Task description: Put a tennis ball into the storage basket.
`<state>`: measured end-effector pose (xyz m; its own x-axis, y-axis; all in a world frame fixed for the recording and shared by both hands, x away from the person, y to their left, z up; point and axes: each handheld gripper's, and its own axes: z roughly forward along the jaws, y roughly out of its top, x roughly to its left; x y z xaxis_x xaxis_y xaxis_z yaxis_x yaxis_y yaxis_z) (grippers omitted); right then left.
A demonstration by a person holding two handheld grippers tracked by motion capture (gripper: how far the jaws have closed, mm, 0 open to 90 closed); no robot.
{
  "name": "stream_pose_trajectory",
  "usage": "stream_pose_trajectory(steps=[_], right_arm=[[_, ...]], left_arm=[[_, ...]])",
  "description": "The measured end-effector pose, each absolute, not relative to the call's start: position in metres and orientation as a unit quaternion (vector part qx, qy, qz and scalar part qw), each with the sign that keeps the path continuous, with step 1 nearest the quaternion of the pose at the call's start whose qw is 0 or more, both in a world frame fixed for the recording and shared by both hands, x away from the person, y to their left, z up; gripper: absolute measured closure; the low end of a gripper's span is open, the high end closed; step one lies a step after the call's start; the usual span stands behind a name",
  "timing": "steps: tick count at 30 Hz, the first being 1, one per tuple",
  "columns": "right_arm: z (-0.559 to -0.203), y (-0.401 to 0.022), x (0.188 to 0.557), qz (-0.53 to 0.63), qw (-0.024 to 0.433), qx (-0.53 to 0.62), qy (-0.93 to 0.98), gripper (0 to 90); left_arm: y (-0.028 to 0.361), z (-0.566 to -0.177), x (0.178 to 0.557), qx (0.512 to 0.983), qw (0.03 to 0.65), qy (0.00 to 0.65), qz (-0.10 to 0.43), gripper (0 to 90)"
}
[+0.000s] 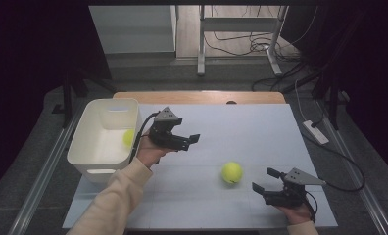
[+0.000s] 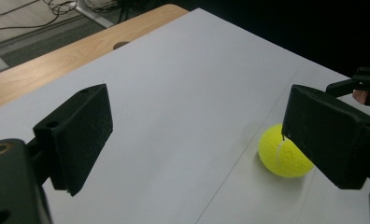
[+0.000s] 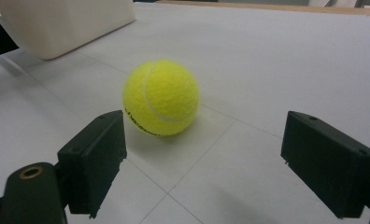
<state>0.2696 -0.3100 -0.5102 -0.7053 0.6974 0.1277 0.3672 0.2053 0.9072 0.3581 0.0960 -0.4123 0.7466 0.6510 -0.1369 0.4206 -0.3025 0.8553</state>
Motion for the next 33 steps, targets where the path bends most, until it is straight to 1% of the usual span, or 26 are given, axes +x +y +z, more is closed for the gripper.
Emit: stream_pose_trajectory(steps=[33], right_arm=[[-0.511, -0.312, 0.269, 0.523, 0.157, 0.351, 0.76, 14.0]], left_arm=[[0.062, -0.445, 0.359, 0.821, 0.458, 0.33, 0.082, 9.3]])
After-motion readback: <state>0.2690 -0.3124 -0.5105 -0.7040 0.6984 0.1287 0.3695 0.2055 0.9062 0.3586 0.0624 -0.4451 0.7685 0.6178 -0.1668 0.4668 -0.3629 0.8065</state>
